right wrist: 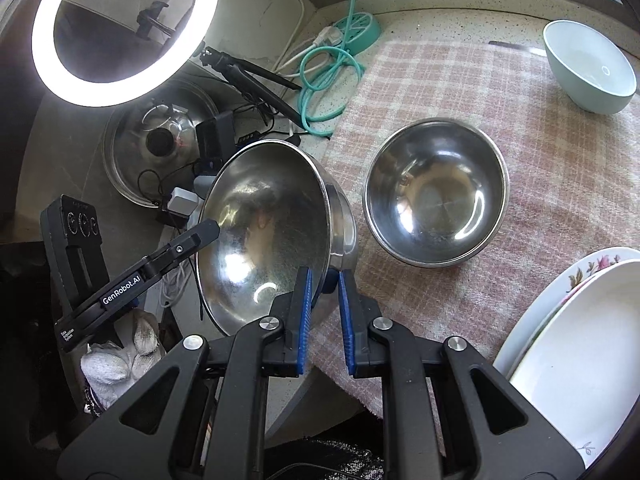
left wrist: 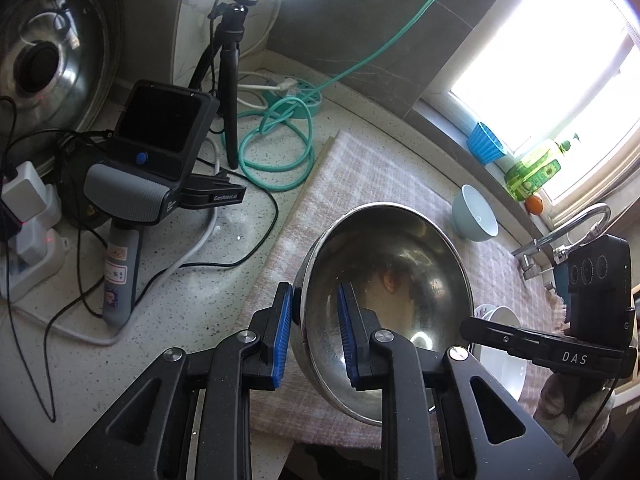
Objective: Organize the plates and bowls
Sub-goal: 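Grasp the large steel bowl rim with the left gripper and lift, then carry the steel bowl toward the faucet and set it down, open left gripper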
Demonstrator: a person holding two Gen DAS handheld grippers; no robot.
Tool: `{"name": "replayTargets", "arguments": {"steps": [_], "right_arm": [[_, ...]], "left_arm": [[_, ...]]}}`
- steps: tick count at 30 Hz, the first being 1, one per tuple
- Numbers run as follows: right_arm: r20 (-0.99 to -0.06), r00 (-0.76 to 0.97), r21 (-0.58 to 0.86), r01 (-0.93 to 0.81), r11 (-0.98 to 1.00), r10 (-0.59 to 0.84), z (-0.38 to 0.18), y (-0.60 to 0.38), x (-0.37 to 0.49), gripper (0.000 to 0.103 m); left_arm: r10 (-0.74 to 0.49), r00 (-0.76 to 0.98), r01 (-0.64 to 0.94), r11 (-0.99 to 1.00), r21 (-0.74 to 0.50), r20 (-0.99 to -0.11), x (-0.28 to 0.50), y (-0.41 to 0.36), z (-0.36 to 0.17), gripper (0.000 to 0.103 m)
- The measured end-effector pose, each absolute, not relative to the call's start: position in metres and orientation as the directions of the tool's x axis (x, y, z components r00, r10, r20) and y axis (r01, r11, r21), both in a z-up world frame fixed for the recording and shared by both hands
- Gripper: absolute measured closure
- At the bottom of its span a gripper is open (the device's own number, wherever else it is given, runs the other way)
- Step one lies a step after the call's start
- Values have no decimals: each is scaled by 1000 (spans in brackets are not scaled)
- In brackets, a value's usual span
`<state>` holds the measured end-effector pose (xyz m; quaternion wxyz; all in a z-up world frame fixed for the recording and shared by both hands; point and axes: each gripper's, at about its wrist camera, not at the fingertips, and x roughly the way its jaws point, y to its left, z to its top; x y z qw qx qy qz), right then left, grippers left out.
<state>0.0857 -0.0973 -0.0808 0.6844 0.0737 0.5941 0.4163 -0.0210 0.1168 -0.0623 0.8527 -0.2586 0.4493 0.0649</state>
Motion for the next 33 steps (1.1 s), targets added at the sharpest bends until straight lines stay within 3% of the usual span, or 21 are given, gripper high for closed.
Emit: {"name": "replayTargets", "arguments": {"steps": [17, 33], "right_arm": [[-747, 86, 567, -435, 700, 659, -41, -206, 113, 89], [-757, 222, 549, -293, 783, 614, -42, -341, 130, 88]], "left_arm": [[-211, 616, -183, 899, -398, -759, 32, 31, -39, 82], [-317, 582, 2, 921, -389, -748, 101, -86, -36, 82]]}}
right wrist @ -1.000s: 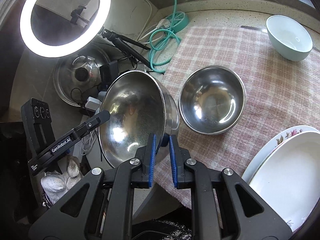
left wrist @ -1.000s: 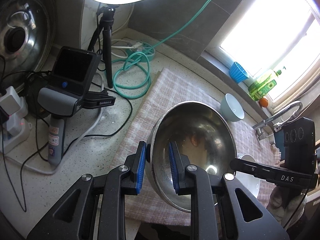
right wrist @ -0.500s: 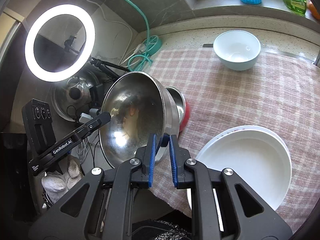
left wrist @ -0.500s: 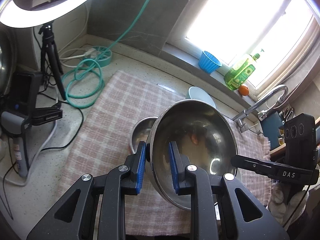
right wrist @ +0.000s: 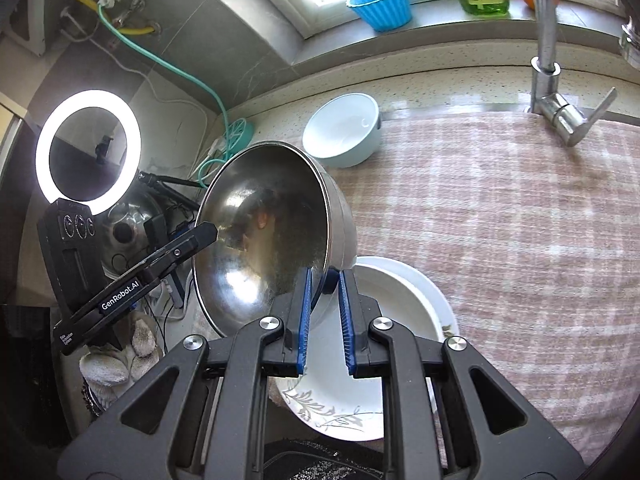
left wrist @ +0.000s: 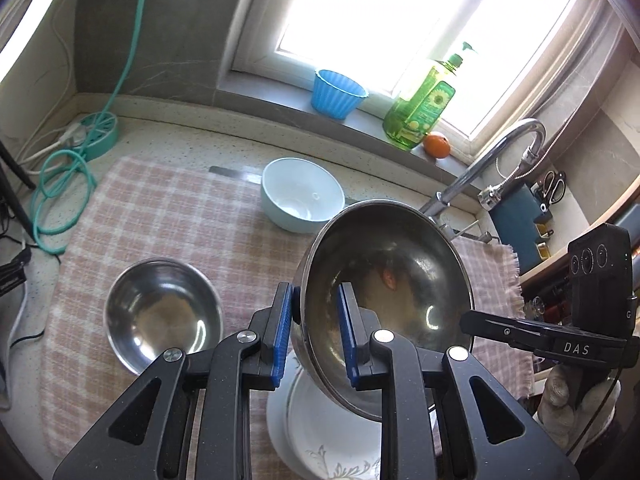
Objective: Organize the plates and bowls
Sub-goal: 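Carry the steel bowl toward the faucet and set it down, open left gripper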
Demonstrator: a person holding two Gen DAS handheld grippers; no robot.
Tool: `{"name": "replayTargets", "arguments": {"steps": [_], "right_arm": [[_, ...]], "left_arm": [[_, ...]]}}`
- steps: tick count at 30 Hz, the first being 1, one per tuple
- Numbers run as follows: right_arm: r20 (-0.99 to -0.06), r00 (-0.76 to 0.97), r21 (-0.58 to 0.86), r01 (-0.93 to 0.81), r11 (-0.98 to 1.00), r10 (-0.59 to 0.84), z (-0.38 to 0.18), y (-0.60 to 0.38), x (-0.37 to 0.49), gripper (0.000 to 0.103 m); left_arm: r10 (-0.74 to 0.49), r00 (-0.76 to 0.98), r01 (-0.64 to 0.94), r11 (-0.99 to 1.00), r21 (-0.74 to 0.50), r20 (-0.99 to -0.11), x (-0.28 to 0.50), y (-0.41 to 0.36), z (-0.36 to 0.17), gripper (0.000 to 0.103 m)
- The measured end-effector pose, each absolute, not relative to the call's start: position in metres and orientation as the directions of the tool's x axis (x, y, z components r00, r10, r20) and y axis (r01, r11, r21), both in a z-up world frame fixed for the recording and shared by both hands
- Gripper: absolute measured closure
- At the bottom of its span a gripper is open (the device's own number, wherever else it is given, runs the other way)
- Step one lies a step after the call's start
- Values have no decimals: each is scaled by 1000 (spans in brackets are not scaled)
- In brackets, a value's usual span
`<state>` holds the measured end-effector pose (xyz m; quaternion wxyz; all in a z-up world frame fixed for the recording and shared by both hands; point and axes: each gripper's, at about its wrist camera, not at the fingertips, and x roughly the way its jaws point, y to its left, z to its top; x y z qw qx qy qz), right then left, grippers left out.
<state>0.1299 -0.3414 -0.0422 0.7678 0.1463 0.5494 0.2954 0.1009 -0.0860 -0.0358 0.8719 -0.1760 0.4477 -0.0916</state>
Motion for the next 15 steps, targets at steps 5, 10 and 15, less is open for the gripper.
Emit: {"name": "replayTargets", "arguments": {"steps": [5, 10, 15], "right_arm": [[-761, 257, 546, -245, 802, 596, -45, -375, 139, 89], [-767, 285, 540, -198, 818, 575, -50, -407, 147, 89], [-779, 306, 526, -155, 836, 547, -58, -436, 155, 89]], "left_arm": [[-348, 555, 49, 920, -388, -755, 119, -118, -40, 82], [-377, 522, 85, 916, -393, -765, 134, -147, -47, 82], [-399, 492, 118, 911, -395, -774, 146, -175, -55, 82]]}}
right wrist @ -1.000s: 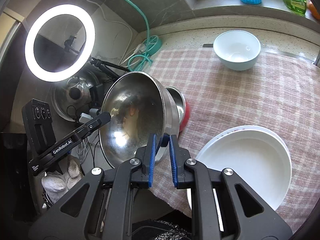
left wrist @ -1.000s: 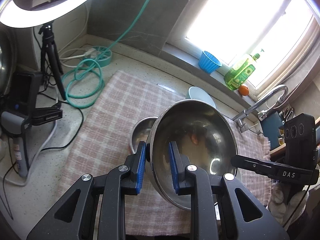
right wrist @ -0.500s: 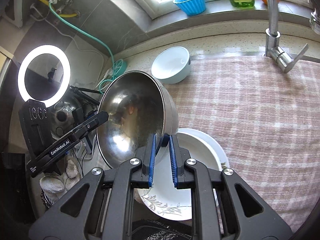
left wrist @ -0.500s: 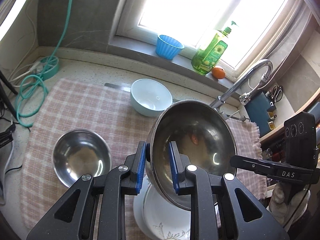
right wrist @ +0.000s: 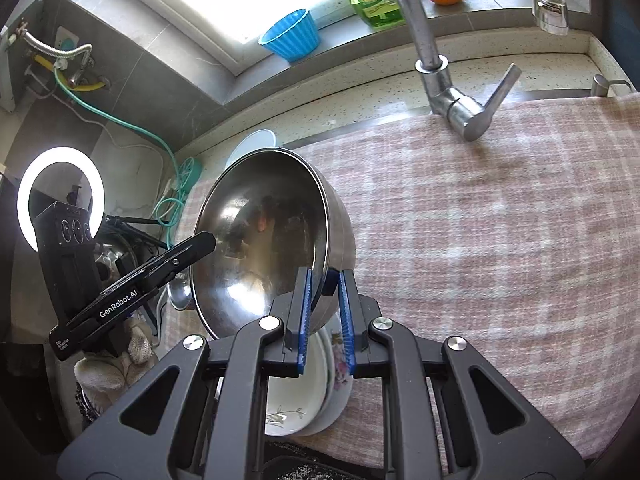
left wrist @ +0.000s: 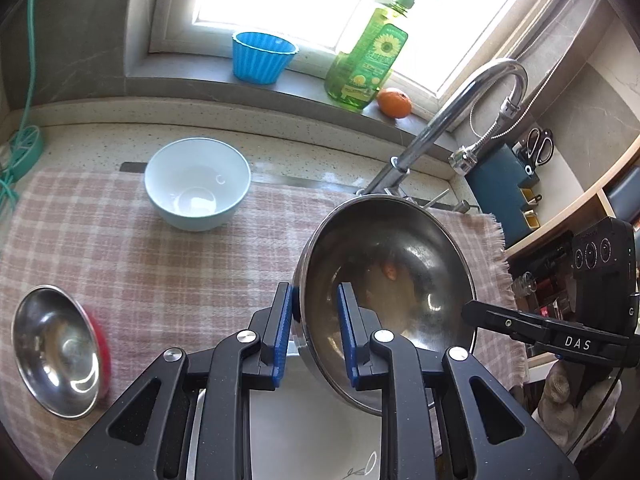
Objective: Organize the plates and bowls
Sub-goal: 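Carry the steel bowl toward the faucet and set it down, open left gripper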
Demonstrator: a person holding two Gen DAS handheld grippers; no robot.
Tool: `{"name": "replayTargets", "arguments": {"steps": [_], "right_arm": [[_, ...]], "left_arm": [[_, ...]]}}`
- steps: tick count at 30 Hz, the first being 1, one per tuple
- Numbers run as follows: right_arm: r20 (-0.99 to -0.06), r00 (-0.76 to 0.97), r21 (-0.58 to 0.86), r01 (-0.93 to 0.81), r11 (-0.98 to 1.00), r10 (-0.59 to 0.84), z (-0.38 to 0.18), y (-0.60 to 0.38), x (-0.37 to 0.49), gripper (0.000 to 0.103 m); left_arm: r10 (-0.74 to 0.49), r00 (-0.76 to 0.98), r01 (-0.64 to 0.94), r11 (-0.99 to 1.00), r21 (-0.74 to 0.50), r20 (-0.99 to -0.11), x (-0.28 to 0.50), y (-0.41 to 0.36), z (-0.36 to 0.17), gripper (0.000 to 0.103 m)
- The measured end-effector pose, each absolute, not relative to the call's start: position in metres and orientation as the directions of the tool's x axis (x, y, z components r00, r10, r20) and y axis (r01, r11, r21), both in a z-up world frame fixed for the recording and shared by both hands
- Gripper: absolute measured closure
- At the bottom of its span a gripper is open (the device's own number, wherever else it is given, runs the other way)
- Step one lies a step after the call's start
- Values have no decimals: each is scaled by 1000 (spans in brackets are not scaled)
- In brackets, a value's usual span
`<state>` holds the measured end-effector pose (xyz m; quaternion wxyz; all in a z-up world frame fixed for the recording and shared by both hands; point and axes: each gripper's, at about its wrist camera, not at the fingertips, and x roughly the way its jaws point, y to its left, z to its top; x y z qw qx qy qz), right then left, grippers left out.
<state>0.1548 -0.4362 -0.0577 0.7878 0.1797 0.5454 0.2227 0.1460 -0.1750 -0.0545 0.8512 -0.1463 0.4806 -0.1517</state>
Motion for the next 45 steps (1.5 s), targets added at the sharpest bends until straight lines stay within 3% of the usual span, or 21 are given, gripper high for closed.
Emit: {"name": "replayTargets", "arguments": {"steps": [21, 45], "right_arm": [[-826, 283, 497, -41, 867, 487, -114, -496, 161, 89], [-836, 271, 486, -38, 873, 477, -125, -497, 160, 88]], "left_arm": [[-416, 381, 170, 909, -380, -826, 162, -238, -90, 82], [-396, 343, 171, 918, -358, -852, 161, -247, -105, 82]]}}
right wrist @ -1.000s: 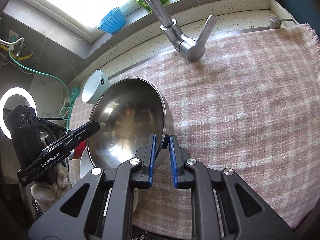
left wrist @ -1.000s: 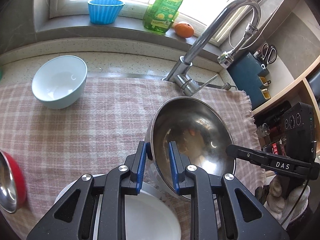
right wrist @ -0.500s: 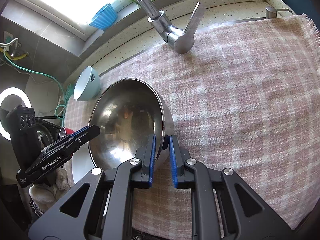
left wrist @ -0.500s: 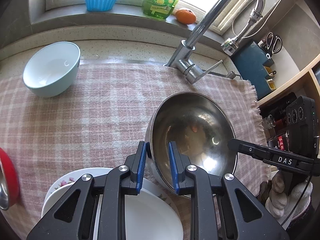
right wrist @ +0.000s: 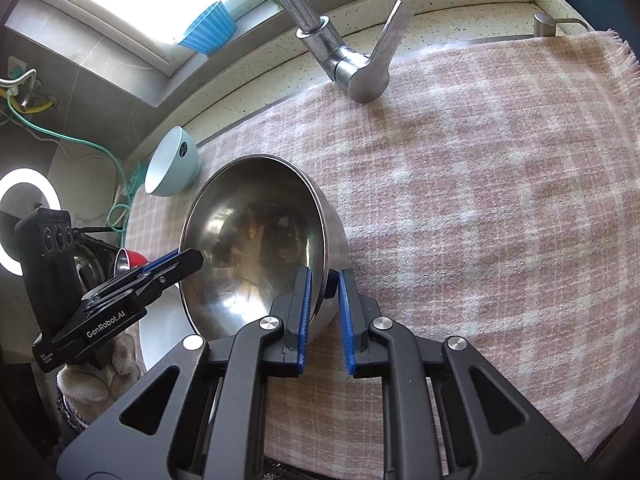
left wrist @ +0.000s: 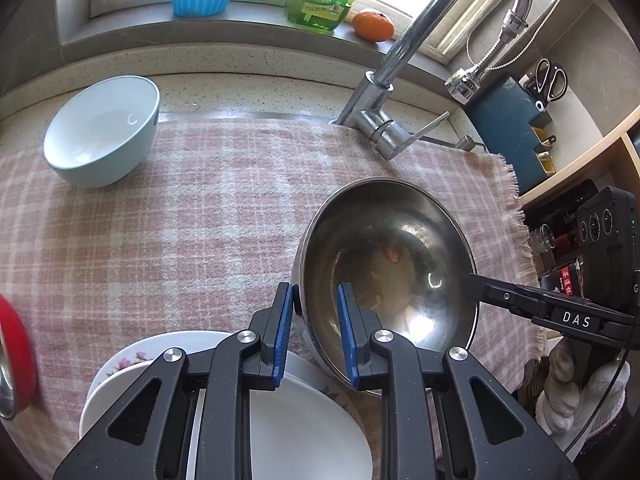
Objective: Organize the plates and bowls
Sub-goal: 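Carry the steel bowl toward the faucet and set it down, open left gripper, then move the left gripper to the red-bottomed steel bowl rim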
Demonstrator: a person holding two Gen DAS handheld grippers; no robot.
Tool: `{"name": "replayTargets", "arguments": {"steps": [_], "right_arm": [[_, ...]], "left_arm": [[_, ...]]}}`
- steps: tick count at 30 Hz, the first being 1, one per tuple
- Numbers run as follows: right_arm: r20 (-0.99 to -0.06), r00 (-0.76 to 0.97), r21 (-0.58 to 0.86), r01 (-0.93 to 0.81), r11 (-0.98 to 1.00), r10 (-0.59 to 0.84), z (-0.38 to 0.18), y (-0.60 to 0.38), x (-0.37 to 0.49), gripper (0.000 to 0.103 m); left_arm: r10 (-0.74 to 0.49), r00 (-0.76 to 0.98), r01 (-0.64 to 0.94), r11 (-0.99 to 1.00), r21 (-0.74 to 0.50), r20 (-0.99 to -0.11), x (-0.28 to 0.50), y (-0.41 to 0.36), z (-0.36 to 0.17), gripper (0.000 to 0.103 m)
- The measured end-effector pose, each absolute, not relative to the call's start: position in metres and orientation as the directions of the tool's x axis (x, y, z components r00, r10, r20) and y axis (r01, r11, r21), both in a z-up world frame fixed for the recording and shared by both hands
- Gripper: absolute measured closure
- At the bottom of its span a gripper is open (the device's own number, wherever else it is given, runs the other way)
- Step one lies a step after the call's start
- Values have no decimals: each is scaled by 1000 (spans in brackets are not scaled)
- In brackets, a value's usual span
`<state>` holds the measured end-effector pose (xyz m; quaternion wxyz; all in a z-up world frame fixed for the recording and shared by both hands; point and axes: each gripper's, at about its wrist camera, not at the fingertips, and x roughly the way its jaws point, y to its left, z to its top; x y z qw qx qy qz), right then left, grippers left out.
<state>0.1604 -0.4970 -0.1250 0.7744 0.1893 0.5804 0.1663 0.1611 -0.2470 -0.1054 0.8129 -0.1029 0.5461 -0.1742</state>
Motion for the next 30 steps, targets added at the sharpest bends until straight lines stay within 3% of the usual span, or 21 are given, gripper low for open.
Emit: {"name": "replayTargets", "arguments": {"steps": [11, 16, 17, 19, 21, 24, 30], "right_arm": [[-835, 296, 475, -37, 879, 463, -118, -497, 161, 86], [-826, 339, 467, -39, 883, 451, -107, -499, 158, 51], [-824, 347, 464, -41, 885, 448, -105, -499, 158, 47], [-816, 371, 463, -42, 885, 444, -100, -498, 157, 28], [-804, 399, 464, -44, 885, 442, -94, -497, 156, 18], [-794, 430, 457, -43, 888, 430, -85, -495, 154, 12], [-787, 450, 446, -60, 893, 423, -73, -482, 152, 12]], "left_arm": [[-392, 357, 185, 919, -348, -848, 159, -245, -100, 81], [-394, 366, 193, 918, -345, -843, 157, -242, -96, 71], [-393, 369, 193, 919, -345, -842, 157, -241, -94, 61], [-393, 386, 188, 919, -347, -835, 156, -238, -91, 40], [-397, 400, 187, 918, -350, -826, 155, -235, -87, 35], [-388, 410, 185, 922, -341, -826, 153, -231, -81, 33], [-380, 440, 177, 925, -337, -813, 144, -214, -69, 33]]}}
